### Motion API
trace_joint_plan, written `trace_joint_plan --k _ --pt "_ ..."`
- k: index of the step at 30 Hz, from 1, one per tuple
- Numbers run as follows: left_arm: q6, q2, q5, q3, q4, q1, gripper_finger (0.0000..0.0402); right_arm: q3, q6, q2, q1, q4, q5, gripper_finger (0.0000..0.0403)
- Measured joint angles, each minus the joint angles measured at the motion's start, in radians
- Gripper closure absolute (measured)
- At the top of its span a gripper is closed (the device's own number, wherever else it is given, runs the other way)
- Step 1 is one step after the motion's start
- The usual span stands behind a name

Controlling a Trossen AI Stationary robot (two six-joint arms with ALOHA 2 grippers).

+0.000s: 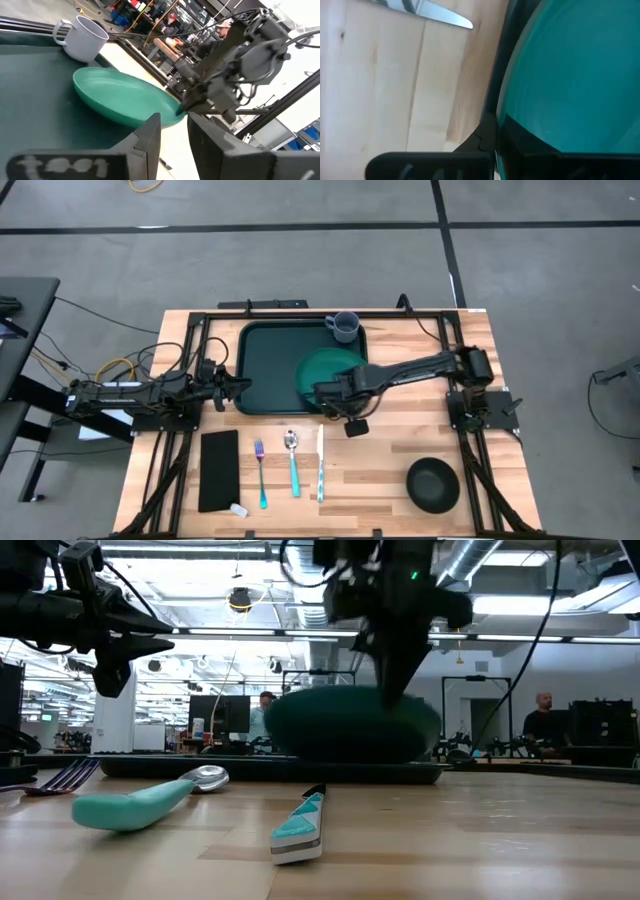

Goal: Set up tray
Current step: Put the green plate to the bottom of the blue mug on the dark green serving tray, then put the black bowl on the green plate on the dark green serving tray

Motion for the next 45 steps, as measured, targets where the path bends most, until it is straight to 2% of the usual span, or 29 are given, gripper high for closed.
trace_joint_plan --k 5,13,17,24,30,35,38,41,45 --pt "0.000 0.000 0.001 0.000 -0.002 0.000 0.0317 0.000 0.000 0.057 -0.023 0.040 0.005 0.0402" --pt "0.000 0.000 0.001 0.000 -0.004 0.000 0.0317 0.000 0.000 0.054 -0.059 0.105 -0.026 0.0402" --pt "0.000 0.000 0.002 0.000 -0.005 0.000 0.0317 0.000 0.000 0.055 -0.072 0.102 -0.077 0.0388" --pt "0.000 0.000 0.002 0.000 -0.005 0.000 0.0317 0.000 0.009 0.056 -0.079 0.101 -0.095 0.0362" --pt "0.000 0.000 0.002 0.000 -0.006 0.000 0.0317 -0.005 0.017 0.056 -0.095 0.100 -0.104 0.0381" --pt "0.001 0.000 0.002 0.000 -0.006 0.000 0.0317 -0.005 0.125 0.053 -0.121 0.081 -0.120 0.0397" --pt "0.005 0.000 0.002 0.000 -0.006 0.000 0.0317 -0.002 0.227 0.042 -0.139 0.071 -0.201 0.0395" --pt "0.005 0.000 0.002 0.001 -0.008 0.000 0.0317 0.001 0.371 -0.019 -0.149 0.056 -0.237 0.0377" --pt "0.015 0.000 0.003 0.001 -0.010 0.000 0.0317 -0.001 0.562 -0.111 -0.142 0.014 -0.202 0.0324"
